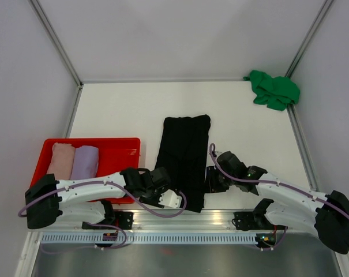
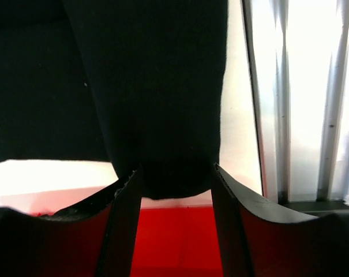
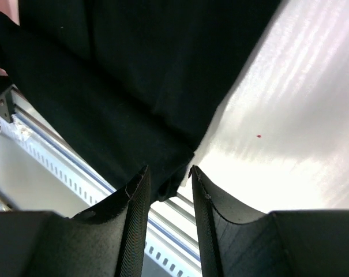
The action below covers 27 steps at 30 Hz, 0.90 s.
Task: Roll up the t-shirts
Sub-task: Roll the tshirt
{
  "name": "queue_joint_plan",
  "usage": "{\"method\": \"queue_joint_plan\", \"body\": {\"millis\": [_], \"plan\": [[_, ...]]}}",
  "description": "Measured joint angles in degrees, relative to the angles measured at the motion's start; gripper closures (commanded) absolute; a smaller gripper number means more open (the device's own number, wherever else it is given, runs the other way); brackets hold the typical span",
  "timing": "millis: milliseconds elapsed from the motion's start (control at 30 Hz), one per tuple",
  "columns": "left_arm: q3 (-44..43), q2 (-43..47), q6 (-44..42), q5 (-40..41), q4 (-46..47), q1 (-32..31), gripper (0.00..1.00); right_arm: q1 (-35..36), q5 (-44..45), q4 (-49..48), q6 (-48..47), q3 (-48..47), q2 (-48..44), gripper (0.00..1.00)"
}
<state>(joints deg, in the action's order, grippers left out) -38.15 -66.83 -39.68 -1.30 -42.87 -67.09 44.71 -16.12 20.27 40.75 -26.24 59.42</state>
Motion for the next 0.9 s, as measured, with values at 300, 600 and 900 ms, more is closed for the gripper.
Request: {"method": "queue_joint_plan", "body": {"millis": [300,600,900], "plan": [[-3.30,0.92,1.90,3.15,-0.46,-0.15,0.43,0.00,2.93,0.55,-0.11,1.62,-3.58,0.59],[-2.10,-0.17,6.12,2.71,-1.25,-0.20,0.33,0.00,4.35,0.79,-0.48,1.62,-4.76,0.59],[-0.72,-3.13,9.11,1.75,-0.13,-0.17,0.33,0.00,4.44,0.76,-0.46,1.66,-4.94,0.58]]}}
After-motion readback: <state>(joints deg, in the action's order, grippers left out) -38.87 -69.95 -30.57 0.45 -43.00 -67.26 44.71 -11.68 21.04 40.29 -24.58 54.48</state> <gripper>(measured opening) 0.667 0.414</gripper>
